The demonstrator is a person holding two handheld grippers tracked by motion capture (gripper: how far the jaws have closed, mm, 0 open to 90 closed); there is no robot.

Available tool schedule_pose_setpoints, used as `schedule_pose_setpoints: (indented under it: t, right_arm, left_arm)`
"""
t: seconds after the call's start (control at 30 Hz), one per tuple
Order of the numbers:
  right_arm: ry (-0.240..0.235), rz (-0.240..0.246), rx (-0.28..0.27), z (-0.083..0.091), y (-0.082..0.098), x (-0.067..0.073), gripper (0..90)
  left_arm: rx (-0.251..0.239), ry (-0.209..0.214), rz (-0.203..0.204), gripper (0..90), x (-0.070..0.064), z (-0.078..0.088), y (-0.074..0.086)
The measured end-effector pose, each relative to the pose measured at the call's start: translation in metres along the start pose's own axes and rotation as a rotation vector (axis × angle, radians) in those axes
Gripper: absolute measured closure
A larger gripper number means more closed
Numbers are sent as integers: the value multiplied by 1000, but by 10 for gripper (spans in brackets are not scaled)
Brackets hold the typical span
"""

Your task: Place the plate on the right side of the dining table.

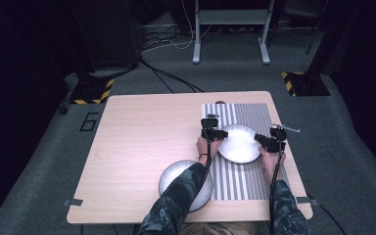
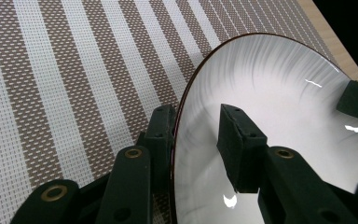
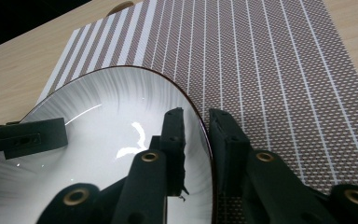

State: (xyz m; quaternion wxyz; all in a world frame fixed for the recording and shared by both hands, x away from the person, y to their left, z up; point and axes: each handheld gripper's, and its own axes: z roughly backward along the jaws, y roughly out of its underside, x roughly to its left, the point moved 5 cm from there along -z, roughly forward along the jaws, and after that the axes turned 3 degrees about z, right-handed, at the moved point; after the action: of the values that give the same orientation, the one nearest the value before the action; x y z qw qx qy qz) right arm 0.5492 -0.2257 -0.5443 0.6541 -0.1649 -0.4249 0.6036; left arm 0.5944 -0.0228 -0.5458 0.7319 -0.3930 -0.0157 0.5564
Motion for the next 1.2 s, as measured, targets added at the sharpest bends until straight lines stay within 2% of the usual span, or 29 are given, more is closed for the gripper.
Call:
schedule_pose_setpoints:
  t: [0.07, 0.13, 0.27, 0.47, 0.57, 0.63, 0.83, 0.9, 1.03, 1.2]
  right_arm:
    - [5, 1, 5, 0, 0, 1, 671]
    - [2, 10, 19, 0, 0, 3, 665]
    - [17, 26, 29, 1, 0, 4, 541]
    - [0, 57, 31, 8, -2, 10, 323]
    - [-22, 91, 30, 15, -2, 15, 227]
    - [-26, 122, 36, 20, -1, 19, 167]
    - [-55, 185, 53, 34, 3, 26, 75]
    - [-48, 214, 50, 39, 4, 26, 54]
    - [-66, 225, 38, 51, 6, 27, 19]
    - [-77, 268, 13, 71, 9, 31, 0]
  left_arm:
    - [3, -5, -2, 612, -1, 1, 0]
    - [7, -25, -18, 552, -3, 2, -1]
    - [17, -47, -62, 367, -8, 7, -3]
    - [40, -37, -78, 226, -12, 15, -4]
    - [56, -6, -95, 158, -15, 19, -2]
    - [57, 0, -113, 144, -16, 22, -1]
    - [70, 25, -150, 83, -19, 37, 3]
    - [54, 19, -177, 68, -21, 45, 3]
    - [17, 20, -223, 54, -21, 63, 5]
    - [-19, 31, -284, 21, -21, 88, 13]
